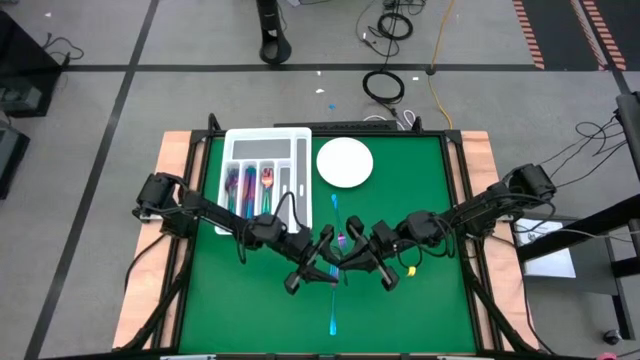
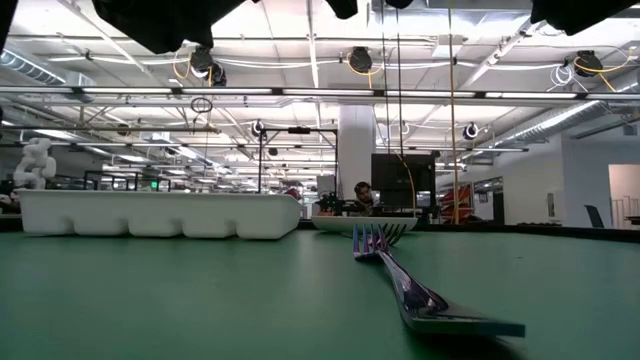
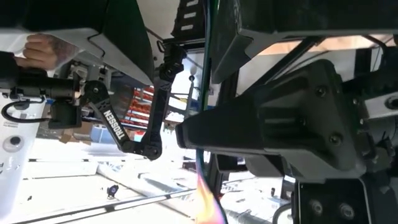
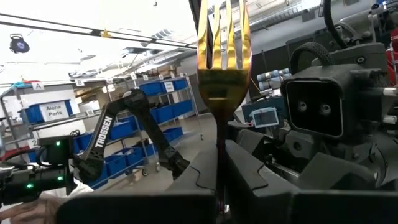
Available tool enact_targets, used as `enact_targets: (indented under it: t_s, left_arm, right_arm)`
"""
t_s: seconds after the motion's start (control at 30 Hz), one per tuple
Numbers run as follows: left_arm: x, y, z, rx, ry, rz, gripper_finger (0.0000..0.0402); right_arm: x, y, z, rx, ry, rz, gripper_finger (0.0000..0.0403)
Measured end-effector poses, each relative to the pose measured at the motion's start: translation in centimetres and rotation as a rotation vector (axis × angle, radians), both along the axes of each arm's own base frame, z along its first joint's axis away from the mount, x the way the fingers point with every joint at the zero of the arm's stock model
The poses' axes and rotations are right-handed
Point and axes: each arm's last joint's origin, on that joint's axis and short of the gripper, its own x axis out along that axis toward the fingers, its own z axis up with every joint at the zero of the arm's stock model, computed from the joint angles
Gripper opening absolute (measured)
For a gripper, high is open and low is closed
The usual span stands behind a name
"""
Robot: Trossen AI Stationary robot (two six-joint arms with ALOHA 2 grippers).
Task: Sort silverware
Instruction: Put the blue fork into the silverware tray
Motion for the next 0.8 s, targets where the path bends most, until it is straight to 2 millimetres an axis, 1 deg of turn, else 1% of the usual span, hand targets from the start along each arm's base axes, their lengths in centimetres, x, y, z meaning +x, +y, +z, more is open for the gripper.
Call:
enact_targets:
  t_s: [0.37, 0.47, 0.6, 0.8]
  left_arm:
    - [0.3, -0.09, 0.68, 0.0, -0.02, -0.014, 0.0159]
    - [0.3, -0.09, 0.67, 0.001, -0.019, -0.014, 0.0147]
    - [0.41, 0.09, 0.55, 0.004, -0.004, -0.005, 0.0111]
    - [0.61, 0.66, 0.4, 0.01, 0.011, 0.006, 0.0025]
  right_arm:
    - [0.09, -0.32, 0.04, 0.008, 0.0, -0.024, 0.0]
    - [0.09, -0.32, 0.06, 0.009, -0.002, -0.025, 0.0]
    - [0.12, -0.32, -0.03, 0.007, 0.008, -0.027, 0.0]
    - [0.14, -0.33, -0.09, 0.006, 0.013, -0.031, 0.0]
